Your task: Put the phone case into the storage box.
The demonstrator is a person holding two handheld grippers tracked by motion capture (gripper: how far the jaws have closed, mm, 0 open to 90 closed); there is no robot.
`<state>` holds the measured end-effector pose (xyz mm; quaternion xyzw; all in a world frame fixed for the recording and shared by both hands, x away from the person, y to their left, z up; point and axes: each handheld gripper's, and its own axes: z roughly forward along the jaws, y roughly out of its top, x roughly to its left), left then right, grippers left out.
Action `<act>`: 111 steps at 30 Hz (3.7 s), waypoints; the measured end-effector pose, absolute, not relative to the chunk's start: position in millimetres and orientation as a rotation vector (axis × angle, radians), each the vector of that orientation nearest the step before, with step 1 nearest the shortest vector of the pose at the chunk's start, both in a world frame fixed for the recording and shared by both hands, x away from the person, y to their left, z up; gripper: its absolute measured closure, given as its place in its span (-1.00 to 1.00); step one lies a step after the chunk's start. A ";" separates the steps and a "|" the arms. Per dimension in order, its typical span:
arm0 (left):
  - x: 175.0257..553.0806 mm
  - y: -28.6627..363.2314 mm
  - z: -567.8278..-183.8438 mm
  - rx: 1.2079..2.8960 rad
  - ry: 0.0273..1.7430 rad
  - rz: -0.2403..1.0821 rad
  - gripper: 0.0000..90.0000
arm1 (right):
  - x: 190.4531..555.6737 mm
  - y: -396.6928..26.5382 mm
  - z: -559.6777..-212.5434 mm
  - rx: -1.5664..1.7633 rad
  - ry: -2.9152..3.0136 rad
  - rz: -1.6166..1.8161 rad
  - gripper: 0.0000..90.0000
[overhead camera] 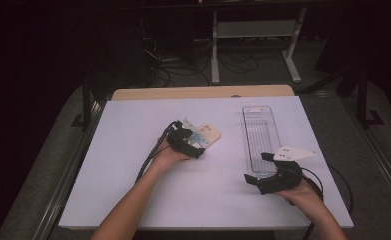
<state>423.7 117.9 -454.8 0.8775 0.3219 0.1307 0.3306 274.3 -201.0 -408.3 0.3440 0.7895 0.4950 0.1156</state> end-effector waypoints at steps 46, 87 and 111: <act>419.5 133.3 -441.2 2.263 0.799 0.259 -0.74 | 273.9 -201.8 -408.8 1.036 2.307 1.471 -0.98; 384.7 174.2 -386.1 2.287 0.617 0.138 -0.74 | 279.4 -200.5 -391.9 1.028 2.322 1.481 -0.98; 373.8 185.7 -378.6 2.327 0.545 0.097 -0.75 | 309.7 -189.2 -370.5 0.996 2.407 1.483 -0.98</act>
